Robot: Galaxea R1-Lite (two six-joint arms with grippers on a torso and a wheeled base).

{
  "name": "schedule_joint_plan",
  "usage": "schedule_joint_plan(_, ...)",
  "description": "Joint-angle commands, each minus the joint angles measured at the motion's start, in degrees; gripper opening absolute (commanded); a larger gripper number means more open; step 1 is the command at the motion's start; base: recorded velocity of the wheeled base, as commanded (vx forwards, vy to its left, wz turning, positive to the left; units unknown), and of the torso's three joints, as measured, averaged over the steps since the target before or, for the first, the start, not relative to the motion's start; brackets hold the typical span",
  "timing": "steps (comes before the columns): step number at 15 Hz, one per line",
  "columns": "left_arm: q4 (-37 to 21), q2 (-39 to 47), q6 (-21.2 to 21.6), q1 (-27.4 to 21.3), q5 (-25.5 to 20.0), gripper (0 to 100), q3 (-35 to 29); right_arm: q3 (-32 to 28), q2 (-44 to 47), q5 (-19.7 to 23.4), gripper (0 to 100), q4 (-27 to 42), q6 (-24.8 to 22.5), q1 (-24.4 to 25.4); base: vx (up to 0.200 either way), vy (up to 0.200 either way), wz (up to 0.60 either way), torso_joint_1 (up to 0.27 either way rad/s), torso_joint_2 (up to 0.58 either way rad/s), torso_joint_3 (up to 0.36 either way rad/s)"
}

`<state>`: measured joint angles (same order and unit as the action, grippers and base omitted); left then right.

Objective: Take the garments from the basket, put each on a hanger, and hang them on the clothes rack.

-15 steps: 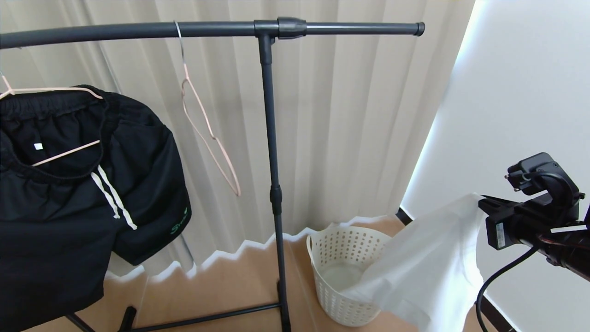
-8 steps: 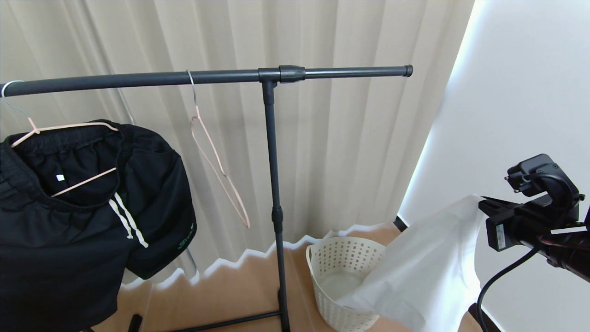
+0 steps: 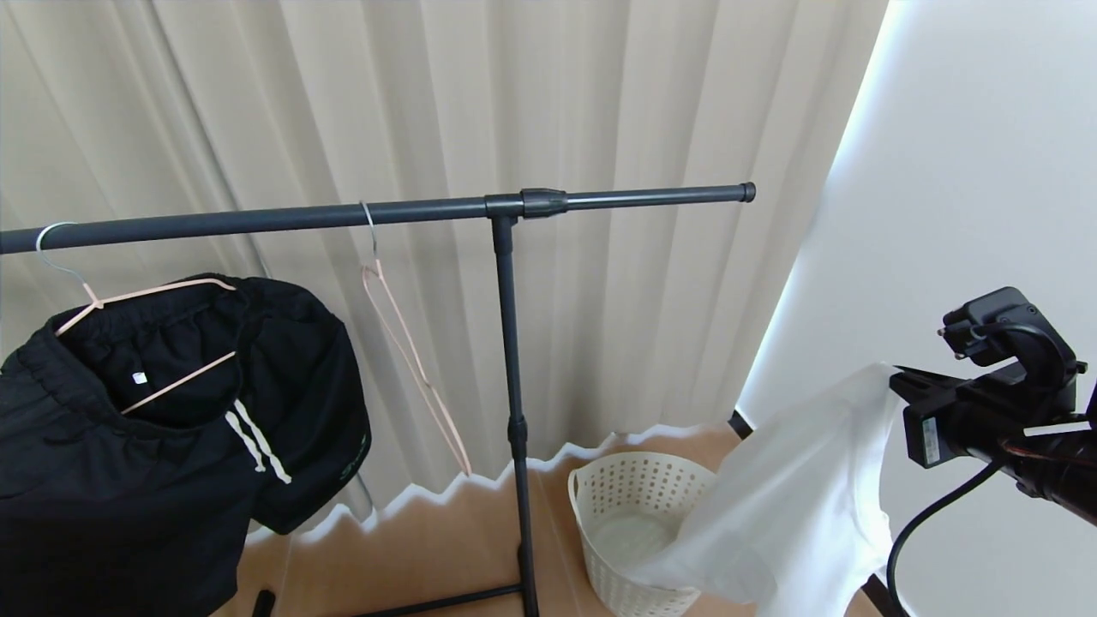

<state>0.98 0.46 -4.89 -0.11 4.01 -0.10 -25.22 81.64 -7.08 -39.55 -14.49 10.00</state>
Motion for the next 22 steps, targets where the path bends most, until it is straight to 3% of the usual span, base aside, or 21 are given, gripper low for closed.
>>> schedule_joint_plan(1,0.0,0.1,0.0,0.0,0.0,100,0.0,0.0,-0.1,0.0,0,0.0,0.0,0.0,0.0,0.0,0.0,0.183,-0.41,-0.242)
schedule_joint_plan(18,0.0,0.1,0.0,0.0,0.0,100,0.0,1.2,-0.8,-0.2,0,-0.1,-0.8,0.2,0.0,0.0,0.0,0.165,-0.36,-0.198)
schedule_joint_plan(22,0.0,0.1,0.0,-0.1,0.0,100,0.0,1.5,-1.6,0.0,0,0.0,-1.0,0.5,-0.05,0.0,0.0,0.01,-0.02,-0.008)
